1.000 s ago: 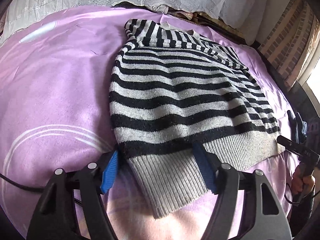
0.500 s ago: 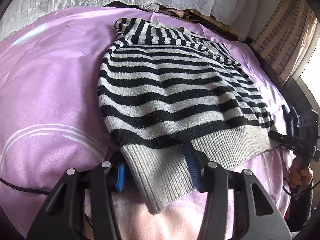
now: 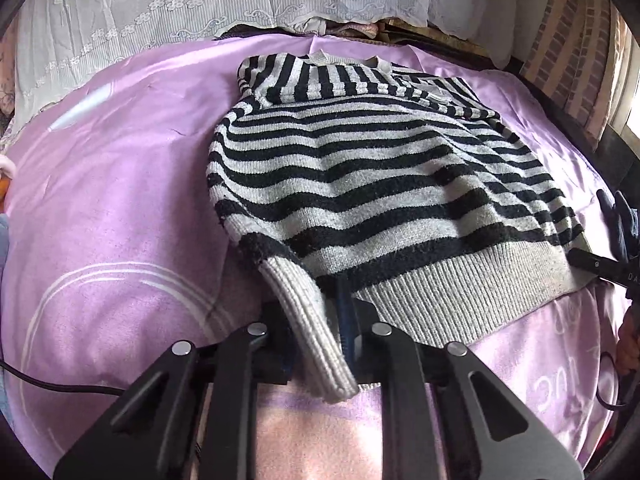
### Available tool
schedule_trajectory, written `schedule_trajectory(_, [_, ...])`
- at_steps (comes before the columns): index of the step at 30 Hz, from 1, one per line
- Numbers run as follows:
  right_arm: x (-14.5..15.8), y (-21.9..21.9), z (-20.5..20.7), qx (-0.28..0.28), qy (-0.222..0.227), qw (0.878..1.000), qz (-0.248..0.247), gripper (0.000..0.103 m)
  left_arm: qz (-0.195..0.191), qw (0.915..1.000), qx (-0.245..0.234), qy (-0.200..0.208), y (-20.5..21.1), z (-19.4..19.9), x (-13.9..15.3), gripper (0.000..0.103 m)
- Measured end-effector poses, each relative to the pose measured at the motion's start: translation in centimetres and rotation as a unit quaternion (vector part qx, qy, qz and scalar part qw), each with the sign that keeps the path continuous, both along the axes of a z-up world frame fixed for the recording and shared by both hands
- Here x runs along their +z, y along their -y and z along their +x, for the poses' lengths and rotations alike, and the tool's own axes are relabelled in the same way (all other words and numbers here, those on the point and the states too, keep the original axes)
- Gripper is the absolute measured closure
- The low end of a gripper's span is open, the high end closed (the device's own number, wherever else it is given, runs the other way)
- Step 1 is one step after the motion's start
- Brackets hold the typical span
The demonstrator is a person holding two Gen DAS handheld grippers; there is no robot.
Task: Fold small clothes
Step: 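Grasp the ribbed hem with both tools, then lift the hem with both tools and fold it toward the collar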
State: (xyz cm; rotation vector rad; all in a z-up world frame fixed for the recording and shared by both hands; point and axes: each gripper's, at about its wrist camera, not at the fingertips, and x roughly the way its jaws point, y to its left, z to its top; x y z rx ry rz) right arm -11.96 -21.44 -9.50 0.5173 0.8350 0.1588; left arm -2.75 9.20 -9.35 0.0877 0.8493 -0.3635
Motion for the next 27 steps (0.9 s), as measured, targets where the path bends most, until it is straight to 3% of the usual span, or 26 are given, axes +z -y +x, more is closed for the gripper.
schedule_trajectory(6, [-0.01,0.12,0.06,0.001,-0.001,1.0,0.002,0.09,-0.002,1.0,0.001,-0.001,-0.07,0.04,-0.07,0.086])
schedule_trajectory(12, [0.01,0.08,0.02,0.0,-0.001,1.0,0.003,0.09,-0.009,0.9999,0.009,-0.006,-0.51,0.31,-0.22,0.077])
schedule_trajectory(24, [0.05,0.17,0.21,0.002,-0.004,1.0,-0.002,0.091,-0.014,0.9999,0.001,-0.004,-0.25,0.06,-0.19,0.085])
schedule_trajectory(27, [0.04,-0.05,0.14,0.002,-0.004,1.0,-0.002,0.09,-0.028,0.9995,0.007,-0.013,-0.78,0.45,-0.32,0.076])
